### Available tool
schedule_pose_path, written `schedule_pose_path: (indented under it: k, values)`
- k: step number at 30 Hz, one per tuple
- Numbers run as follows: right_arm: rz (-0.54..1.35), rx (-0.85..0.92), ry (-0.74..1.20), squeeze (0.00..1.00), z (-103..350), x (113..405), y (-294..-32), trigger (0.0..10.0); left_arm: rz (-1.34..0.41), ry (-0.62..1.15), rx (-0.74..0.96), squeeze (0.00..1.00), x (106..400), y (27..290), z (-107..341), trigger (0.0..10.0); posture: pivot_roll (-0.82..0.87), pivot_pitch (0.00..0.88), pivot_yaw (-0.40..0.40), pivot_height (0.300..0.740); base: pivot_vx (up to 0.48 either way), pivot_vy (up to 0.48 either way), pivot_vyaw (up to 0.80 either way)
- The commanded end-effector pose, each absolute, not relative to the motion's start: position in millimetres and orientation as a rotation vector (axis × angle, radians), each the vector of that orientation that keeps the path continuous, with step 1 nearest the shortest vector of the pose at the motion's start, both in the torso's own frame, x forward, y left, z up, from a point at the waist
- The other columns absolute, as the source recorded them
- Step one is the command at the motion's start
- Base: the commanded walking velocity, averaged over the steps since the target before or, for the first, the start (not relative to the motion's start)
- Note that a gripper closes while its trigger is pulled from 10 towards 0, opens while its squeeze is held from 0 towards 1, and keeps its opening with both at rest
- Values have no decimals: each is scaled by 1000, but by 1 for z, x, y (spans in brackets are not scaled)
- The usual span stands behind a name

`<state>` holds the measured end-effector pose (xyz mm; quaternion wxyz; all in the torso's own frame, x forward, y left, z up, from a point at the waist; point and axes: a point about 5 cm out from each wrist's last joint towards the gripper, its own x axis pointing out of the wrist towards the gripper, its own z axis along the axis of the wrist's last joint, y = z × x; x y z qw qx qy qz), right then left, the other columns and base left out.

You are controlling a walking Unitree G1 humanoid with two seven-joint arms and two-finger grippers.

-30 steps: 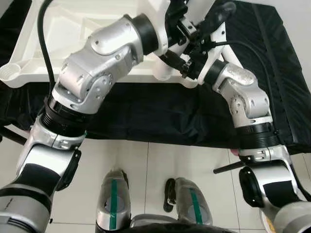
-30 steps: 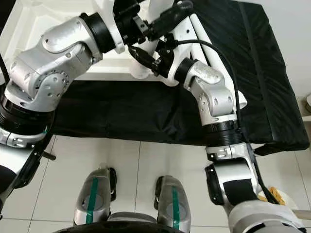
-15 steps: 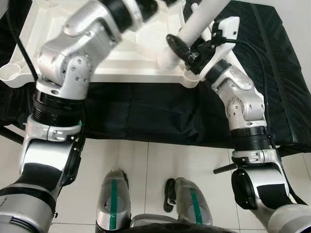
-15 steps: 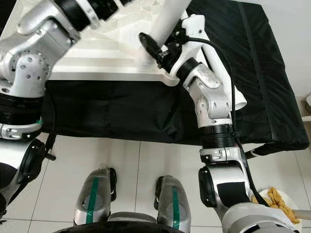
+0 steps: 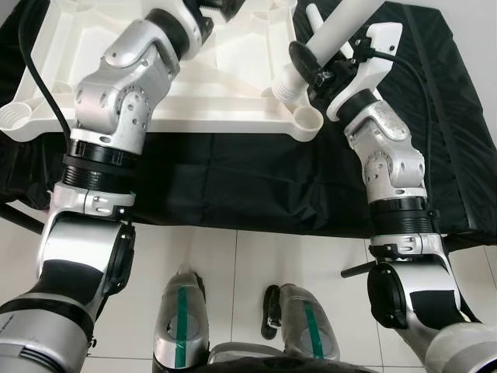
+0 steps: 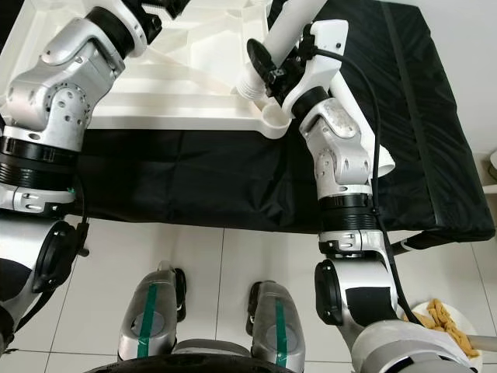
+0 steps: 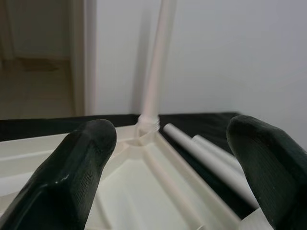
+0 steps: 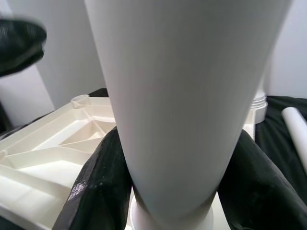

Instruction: Building children table

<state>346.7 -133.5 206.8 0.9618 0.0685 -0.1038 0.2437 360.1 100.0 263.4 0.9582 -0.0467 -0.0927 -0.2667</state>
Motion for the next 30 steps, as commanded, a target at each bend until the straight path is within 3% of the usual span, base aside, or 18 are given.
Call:
schedule_pose_path:
  k: [1,8,17,30]
  values:
    - [477,132,-241,0,214,349,-137,10000,-554,-190,-41,0,359,99,258,10000,34,0,-27,740,0,0,0]
    - [441,120,-222,0,218,351,-150,10000,-560,-219,155,0,351,96,238,10000,36,0,-33,740,0,0,0]
    - [509,18,-74,0,201,350,-153,10000,-538,-209,174,0,342,88,219,10000,40,0,-34,740,0,0,0]
    - [475,18,-11,0,191,352,-159,10000,-528,-211,179,0,338,87,211,10000,36,0,-28,740,0,0,0]
